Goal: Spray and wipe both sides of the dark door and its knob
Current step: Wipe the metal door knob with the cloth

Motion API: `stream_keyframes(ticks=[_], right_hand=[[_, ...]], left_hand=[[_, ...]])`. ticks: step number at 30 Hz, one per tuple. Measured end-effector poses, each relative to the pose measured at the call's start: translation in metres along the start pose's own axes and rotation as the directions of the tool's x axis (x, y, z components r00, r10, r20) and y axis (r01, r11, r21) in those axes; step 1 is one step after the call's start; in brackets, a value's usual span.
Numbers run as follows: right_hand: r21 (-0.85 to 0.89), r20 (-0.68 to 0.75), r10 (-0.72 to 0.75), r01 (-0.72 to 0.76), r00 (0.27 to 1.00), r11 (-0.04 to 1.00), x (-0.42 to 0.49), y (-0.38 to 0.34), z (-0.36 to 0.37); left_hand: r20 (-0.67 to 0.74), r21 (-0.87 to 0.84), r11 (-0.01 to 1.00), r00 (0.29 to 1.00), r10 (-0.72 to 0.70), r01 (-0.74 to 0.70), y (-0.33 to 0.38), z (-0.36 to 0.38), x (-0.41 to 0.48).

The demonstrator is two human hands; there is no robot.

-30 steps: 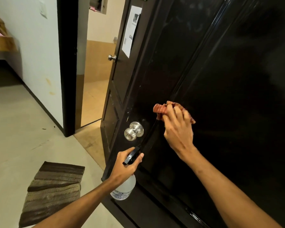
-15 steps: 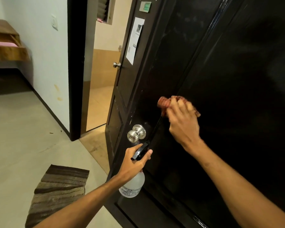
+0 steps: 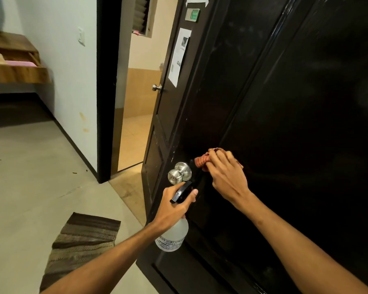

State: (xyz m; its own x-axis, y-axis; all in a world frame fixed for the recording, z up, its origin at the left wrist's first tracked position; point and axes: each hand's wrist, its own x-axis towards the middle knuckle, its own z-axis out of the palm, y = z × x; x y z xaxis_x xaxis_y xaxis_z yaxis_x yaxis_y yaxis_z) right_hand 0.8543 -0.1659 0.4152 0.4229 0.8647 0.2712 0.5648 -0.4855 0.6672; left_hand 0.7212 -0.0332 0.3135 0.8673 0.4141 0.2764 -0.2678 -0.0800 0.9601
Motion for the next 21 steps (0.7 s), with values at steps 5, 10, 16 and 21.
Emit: stream_keyframes(ticks=[5, 10, 16, 21], right_hand=[[0.156, -0.222, 0.373, -0.345, 0.901, 0.925, 0.034, 0.027, -0.039], [0.219, -0.099, 0.125, -0.101, 0.987, 0.970, 0.019, -0.026, 0.011], [0.258, 0.021, 0.118, -0.119, 0.993, 0.959, 0.063, -0.065, 0.020], [0.238, 0.065, 0.136, -0.148, 0.989, 0.960, 0.030, -0.085, 0.044]], left_hand=[[-0.009, 0.004, 1.000, 1.000, 0.004, -0.004, -0.008, -0.012, 0.004], [-0.044, -0.014, 0.999, 0.998, -0.047, 0.046, -0.026, -0.024, -0.007], [-0.100, 0.010, 0.997, 0.992, -0.081, 0.082, -0.035, -0.052, 0.008], [-0.061, 0.042, 0.993, 0.992, -0.106, 0.109, -0.052, -0.062, 0.019]])
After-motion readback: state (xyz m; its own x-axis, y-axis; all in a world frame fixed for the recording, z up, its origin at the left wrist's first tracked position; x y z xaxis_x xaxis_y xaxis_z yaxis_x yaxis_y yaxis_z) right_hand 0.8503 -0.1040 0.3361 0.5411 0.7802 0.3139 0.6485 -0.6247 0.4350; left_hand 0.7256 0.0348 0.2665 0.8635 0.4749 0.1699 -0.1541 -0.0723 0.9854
